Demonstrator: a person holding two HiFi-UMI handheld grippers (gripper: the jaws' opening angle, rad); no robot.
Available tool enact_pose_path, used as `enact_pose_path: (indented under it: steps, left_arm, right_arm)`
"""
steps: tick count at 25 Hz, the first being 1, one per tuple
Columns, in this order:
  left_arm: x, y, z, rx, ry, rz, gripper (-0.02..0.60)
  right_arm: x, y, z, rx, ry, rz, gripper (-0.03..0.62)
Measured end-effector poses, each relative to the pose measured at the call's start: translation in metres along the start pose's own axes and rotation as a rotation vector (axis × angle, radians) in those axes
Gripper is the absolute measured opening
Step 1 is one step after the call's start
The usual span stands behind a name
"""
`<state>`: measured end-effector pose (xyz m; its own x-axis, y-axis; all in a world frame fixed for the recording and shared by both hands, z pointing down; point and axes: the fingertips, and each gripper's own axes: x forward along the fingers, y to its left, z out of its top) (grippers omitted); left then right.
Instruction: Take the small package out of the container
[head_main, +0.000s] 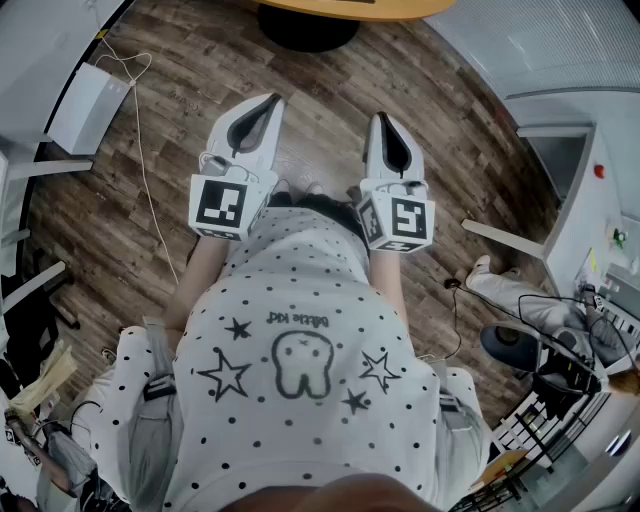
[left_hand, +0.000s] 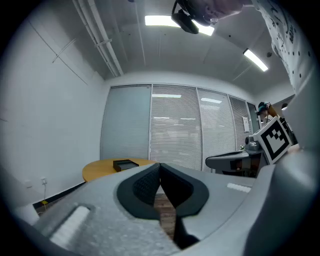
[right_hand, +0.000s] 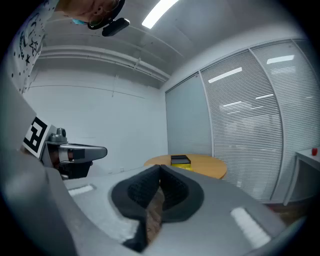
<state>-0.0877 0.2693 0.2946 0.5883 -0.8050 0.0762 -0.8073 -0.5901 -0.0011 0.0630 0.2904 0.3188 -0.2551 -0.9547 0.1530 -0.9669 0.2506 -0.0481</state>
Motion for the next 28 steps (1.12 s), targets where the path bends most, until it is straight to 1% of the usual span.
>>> enact_pose_path:
  steps: [5,11,15,19,24,28]
  left_arm:
    - [0.0,-0.001,-0.003,-0.017,0.002,-0.002,0.011]
    - [0.003,0.002,0.0,-0.029,-0.003,0.015,0.011]
    - [0.001,0.003,-0.001,-0.036,-0.007,0.012,0.011]
    - [0.002,0.003,-0.002,-0.042,0.003,0.003,0.011]
    - [-0.005,0.006,-0.014,-0.058,0.034,-0.007,0.011]
    - [-0.009,0.01,-0.019,-0.063,0.04,-0.011,0.011]
  right_arm:
    - [-0.002,0.0,-0.002,-0.007,0.005,-0.002,0.003]
    - [0.001,0.0,0.0,-0.024,0.006,0.016,0.003]
    - [0.001,0.005,0.002,-0.036,-0.004,0.025,0.003]
    - [-0.003,0.002,0.009,-0.046,-0.038,0.012,0.005]
    - [-0.005,0.004,0.002,-0.05,-0.013,-0.007,0.005]
    - [-0.004,0.013,-0.004,-0.03,-0.006,0.002,0.005]
